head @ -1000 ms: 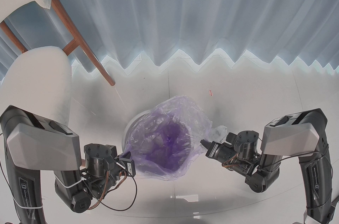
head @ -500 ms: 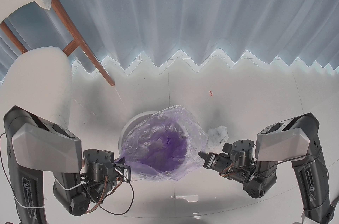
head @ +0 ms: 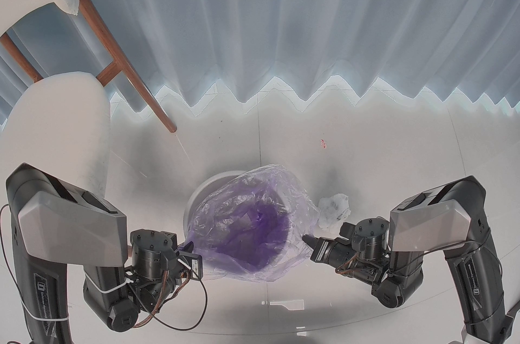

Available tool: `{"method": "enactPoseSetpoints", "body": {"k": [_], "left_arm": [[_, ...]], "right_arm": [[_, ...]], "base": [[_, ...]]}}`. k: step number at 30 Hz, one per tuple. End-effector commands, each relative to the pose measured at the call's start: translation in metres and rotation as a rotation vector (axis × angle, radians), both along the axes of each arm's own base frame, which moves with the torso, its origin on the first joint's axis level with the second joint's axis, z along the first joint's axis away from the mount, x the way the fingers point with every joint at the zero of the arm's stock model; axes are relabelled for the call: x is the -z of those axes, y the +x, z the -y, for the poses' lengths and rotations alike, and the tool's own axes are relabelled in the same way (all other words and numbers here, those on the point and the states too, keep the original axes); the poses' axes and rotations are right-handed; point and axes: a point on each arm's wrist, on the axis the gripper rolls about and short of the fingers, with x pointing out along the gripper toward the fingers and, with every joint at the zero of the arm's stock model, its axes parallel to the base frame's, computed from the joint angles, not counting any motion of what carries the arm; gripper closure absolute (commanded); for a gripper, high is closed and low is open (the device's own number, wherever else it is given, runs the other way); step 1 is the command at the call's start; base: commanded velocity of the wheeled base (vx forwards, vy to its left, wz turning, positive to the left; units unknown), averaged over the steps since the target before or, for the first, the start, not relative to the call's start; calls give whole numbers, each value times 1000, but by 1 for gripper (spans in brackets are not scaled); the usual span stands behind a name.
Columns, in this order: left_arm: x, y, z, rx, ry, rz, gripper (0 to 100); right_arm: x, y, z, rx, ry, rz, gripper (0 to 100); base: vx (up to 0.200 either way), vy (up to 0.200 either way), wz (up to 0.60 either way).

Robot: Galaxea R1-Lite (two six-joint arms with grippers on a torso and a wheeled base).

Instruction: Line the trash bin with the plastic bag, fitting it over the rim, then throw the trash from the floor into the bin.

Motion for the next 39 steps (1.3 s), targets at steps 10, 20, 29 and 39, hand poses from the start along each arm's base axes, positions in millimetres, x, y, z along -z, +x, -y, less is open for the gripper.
{"method": "enactPoseSetpoints", "body": {"k": [10, 20, 29, 39], "left_arm": [[-35, -6, 9, 29, -87, 103, 100], [-43, -16, 6, 37, -77, 112, 100], [-42, -19, 5, 49, -48, 106, 100], [-40, -15, 7, 50, -56, 111, 100]], "right_arm": [[-16, -3, 0, -8, -11, 55, 100], [-15, -11, -3, -25, -21, 35, 100], [-72, -49, -8, -135, 80, 49, 0], [-94, -70, -17, -216, 107, 76, 0]], "base": [[0, 0, 0], [0, 0, 0], [0, 0, 0], [0, 0, 0]]}}
